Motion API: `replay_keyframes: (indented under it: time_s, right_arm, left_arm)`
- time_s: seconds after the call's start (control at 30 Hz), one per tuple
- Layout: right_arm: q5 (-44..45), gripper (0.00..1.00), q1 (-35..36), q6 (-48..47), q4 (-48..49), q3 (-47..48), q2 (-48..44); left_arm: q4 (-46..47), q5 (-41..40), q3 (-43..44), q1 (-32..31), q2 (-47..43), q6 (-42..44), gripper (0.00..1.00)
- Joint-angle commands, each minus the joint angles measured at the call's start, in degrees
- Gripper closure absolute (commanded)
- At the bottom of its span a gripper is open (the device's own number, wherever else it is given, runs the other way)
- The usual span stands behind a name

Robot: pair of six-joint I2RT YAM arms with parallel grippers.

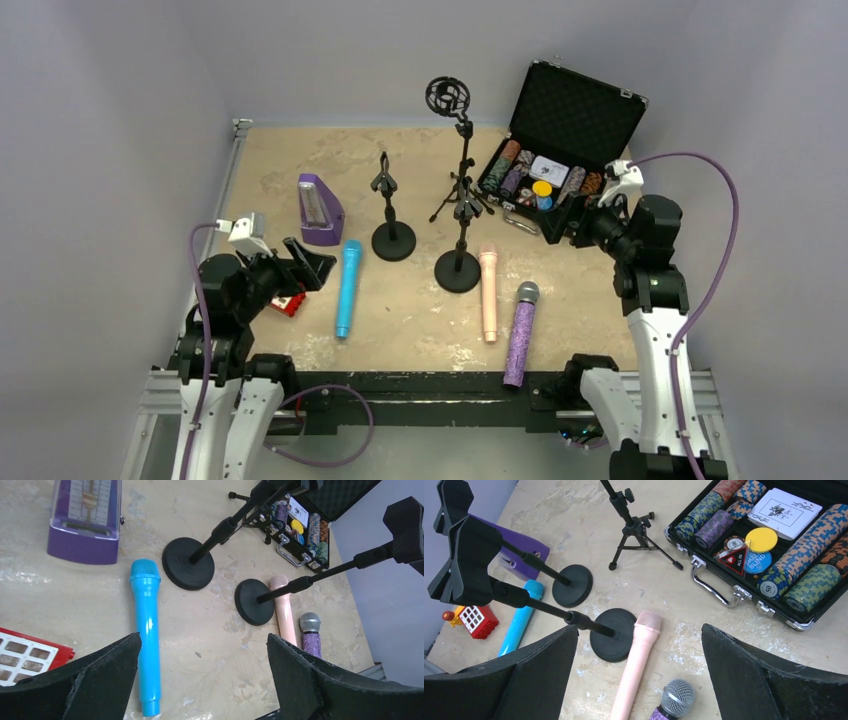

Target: Attach the microphones to the stand

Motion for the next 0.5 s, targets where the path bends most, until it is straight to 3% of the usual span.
replay_keyframes:
  time_s: [0.0,0.2,0.4,0.47]
  right_arm:
    - [1.3,0.01,-0.1,0.2,2.5,-1.2,-2.2]
    - [-7.4,0.01,-0.1,-6.7,2.5,-2.3,-2.7]
    - [-28.5,0.01,0.8,-27.2,-2.1,-2.4,-1.2]
    - [-29.9,0.01,2.4,-34.0,-6.5,-1.9,0.2]
  left_arm:
    - [1.5,3.8,-1.6,0.4,0.4,-3.4,0.0]
    - [-0.6,5.7,-2.4,0.4,1.9,-3.0,0.0]
    - [0.9,12.3,-3.6,0.3,3.4,-2.6,0.0]
    - [0.5,13.2,-3.6,-0.4,4.6,-2.3,0.0]
